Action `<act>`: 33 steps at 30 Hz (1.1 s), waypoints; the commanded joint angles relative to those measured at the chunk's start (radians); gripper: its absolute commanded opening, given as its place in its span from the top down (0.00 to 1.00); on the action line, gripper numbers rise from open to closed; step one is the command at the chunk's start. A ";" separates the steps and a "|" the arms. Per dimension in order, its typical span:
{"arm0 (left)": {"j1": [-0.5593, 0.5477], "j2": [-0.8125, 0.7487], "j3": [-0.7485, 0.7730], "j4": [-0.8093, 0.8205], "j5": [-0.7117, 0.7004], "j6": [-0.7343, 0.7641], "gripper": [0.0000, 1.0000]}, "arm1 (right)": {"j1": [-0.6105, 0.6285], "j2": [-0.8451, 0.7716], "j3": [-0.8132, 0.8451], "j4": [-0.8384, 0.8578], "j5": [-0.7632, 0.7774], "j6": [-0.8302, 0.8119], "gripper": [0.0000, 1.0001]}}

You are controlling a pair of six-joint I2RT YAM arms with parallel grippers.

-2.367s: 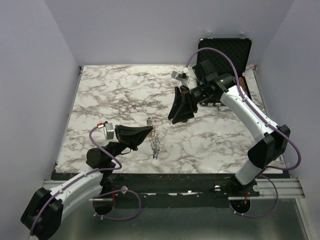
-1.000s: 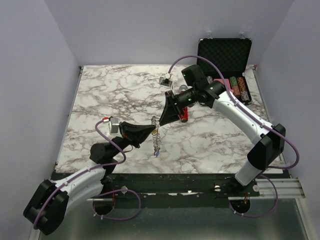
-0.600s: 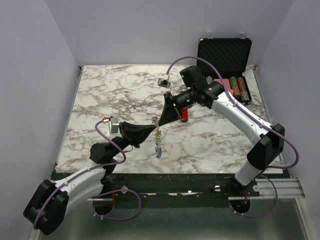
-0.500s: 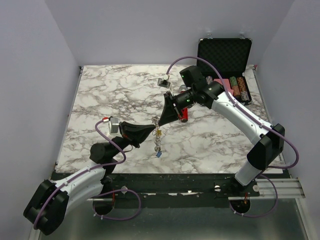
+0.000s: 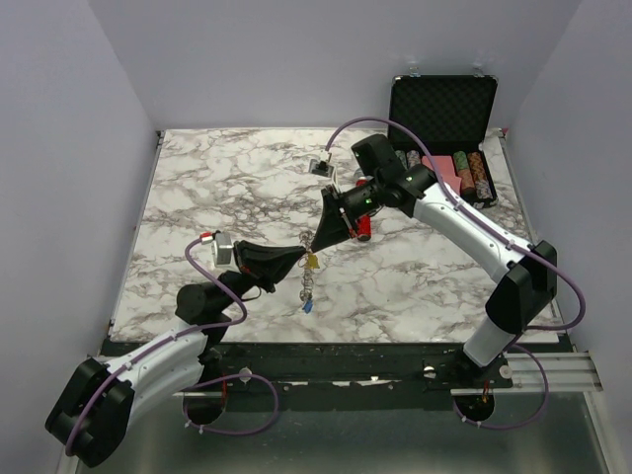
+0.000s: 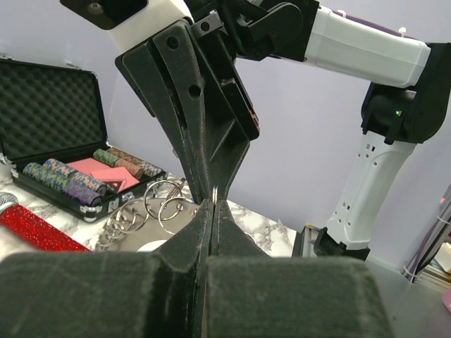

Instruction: Put the keys on the keyring

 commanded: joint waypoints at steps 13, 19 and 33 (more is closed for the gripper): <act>0.004 -0.024 0.045 0.137 0.105 0.003 1.00 | 0.000 0.021 0.034 0.001 -0.028 0.028 1.00; 0.009 -0.084 0.062 -0.038 0.168 0.062 1.00 | -0.021 -0.002 0.056 -0.020 -0.031 -0.006 1.00; 0.011 -0.199 0.113 -0.395 0.122 0.230 1.00 | -0.032 -0.055 0.021 -0.020 -0.065 -0.035 0.89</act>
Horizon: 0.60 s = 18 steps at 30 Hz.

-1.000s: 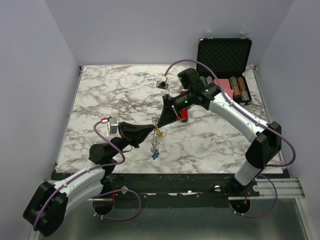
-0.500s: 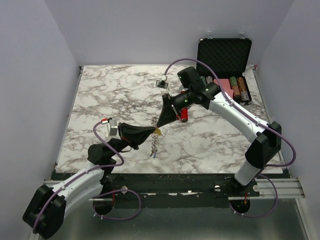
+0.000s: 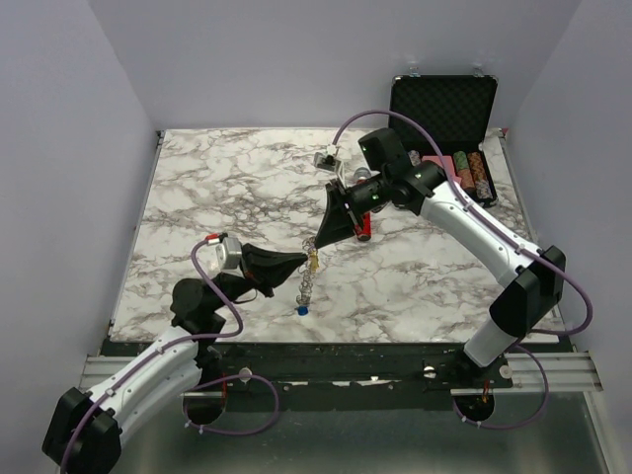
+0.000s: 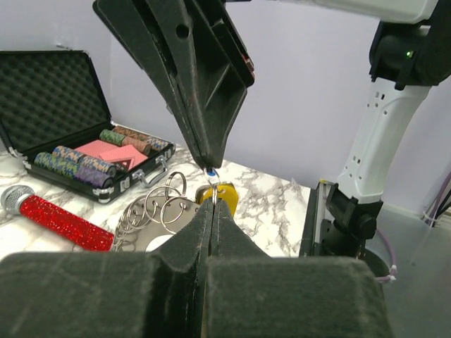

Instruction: Put the keys on the keyring

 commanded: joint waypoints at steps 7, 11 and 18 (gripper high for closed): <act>0.007 -0.059 0.145 -0.284 -0.091 0.151 1.00 | -0.044 -0.084 0.040 -0.145 0.098 -0.218 0.53; 0.032 -0.036 0.256 -0.492 -0.111 0.185 1.00 | -0.164 -0.148 0.004 -0.161 0.140 -0.293 0.48; 0.075 0.086 0.454 -0.778 -0.109 0.148 1.00 | -0.354 -0.316 -0.223 -0.080 0.218 -0.347 0.37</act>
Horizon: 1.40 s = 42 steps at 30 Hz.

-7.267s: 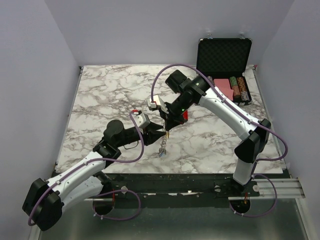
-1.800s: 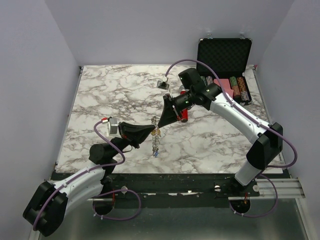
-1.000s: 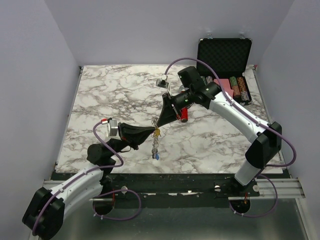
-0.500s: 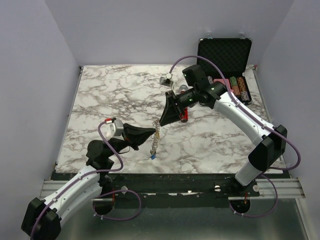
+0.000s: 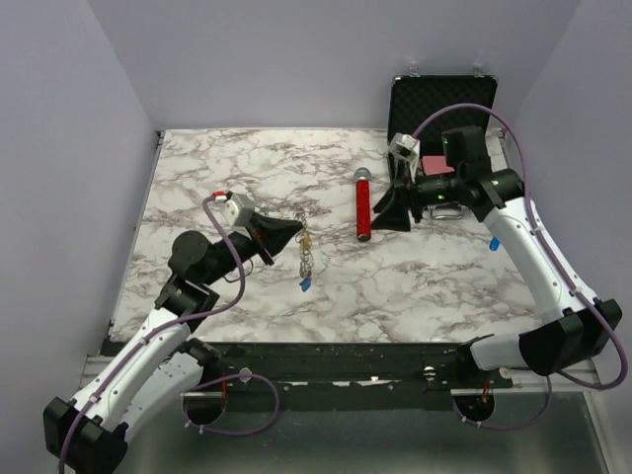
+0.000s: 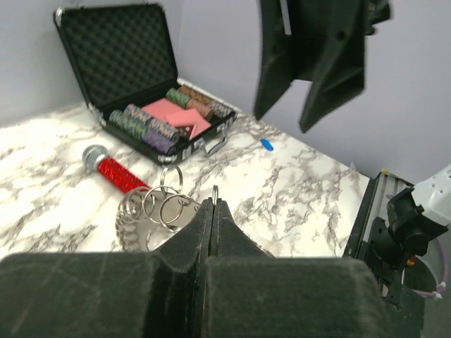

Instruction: Put the keys on the keyring

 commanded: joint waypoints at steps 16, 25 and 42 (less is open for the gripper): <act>0.040 0.130 0.160 -0.254 0.030 -0.130 1.00 | -0.357 -0.211 -0.253 0.165 0.039 0.051 0.28; 0.042 0.012 0.113 -0.363 -0.001 -0.107 1.00 | -0.417 -0.240 -0.298 0.206 0.006 0.083 0.25; 0.083 -0.022 0.076 -0.343 0.002 -0.154 1.00 | -0.424 -0.246 -0.313 0.217 -0.013 0.086 0.24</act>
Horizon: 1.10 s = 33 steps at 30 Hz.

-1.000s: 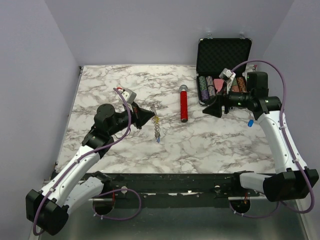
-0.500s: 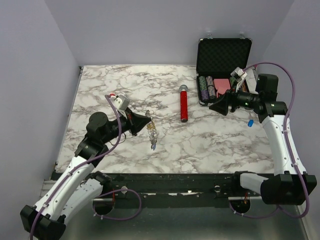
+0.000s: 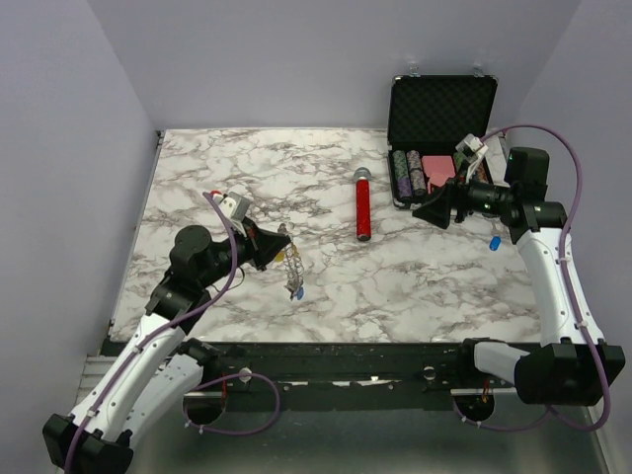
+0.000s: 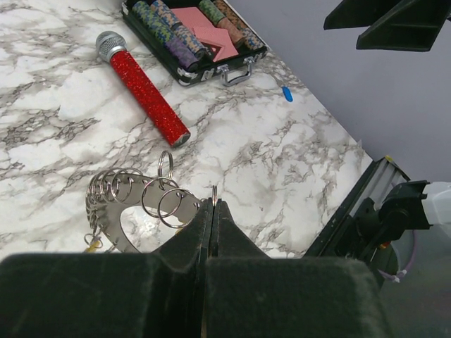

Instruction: Put the keys on the keyring

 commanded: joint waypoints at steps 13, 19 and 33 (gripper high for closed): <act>-0.150 0.100 0.031 0.174 0.011 -0.080 1.00 | -0.018 -0.031 0.002 0.023 -0.032 0.020 0.24; -0.225 0.150 0.041 0.222 -0.029 -0.089 1.00 | -0.021 -0.034 0.001 0.026 -0.031 0.018 0.24; -0.461 0.575 0.243 0.536 -0.097 -0.175 1.00 | -0.105 -0.037 0.053 0.118 0.138 0.217 0.22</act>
